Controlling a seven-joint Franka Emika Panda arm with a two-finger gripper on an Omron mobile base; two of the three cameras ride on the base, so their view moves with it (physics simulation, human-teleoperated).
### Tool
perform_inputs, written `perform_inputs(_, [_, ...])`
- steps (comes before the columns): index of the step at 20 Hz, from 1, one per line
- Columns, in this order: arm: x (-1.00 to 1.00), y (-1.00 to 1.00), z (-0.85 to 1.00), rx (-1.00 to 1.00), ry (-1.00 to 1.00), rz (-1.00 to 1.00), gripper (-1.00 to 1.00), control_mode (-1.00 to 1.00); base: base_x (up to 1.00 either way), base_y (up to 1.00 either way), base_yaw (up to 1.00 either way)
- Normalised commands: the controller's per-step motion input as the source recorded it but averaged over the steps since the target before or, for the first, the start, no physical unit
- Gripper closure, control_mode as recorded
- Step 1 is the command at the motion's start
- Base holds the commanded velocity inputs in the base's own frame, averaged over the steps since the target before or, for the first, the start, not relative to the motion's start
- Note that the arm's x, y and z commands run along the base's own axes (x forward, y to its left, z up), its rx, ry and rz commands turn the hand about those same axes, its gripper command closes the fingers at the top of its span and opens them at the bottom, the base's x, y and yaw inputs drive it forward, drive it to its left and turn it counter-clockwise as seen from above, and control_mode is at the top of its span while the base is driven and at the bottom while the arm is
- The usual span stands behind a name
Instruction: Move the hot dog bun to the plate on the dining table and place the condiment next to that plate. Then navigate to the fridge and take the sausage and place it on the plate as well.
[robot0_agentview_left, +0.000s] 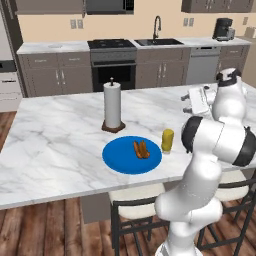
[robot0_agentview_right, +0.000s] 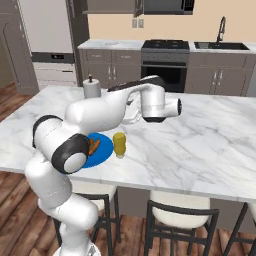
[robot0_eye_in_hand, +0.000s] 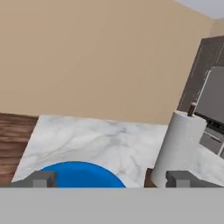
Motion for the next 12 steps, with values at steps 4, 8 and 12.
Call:
perform_inputs(4, [-0.46, 0.92, 0.71, -0.02, 0.19, -0.21, -1.00, -1.00, 0.00, 0.00, 0.00])
perform_inputs(8, [-0.31, 0.92, 0.52, 0.00, 0.29, -0.35, -1.00, -1.00, 0.00, 0.00, 0.00])
perform_inputs(12, [-0.29, 0.73, 0.48, 0.00, 0.39, -0.44, -1.00, -1.00, 0.00, 0.00, 0.00])
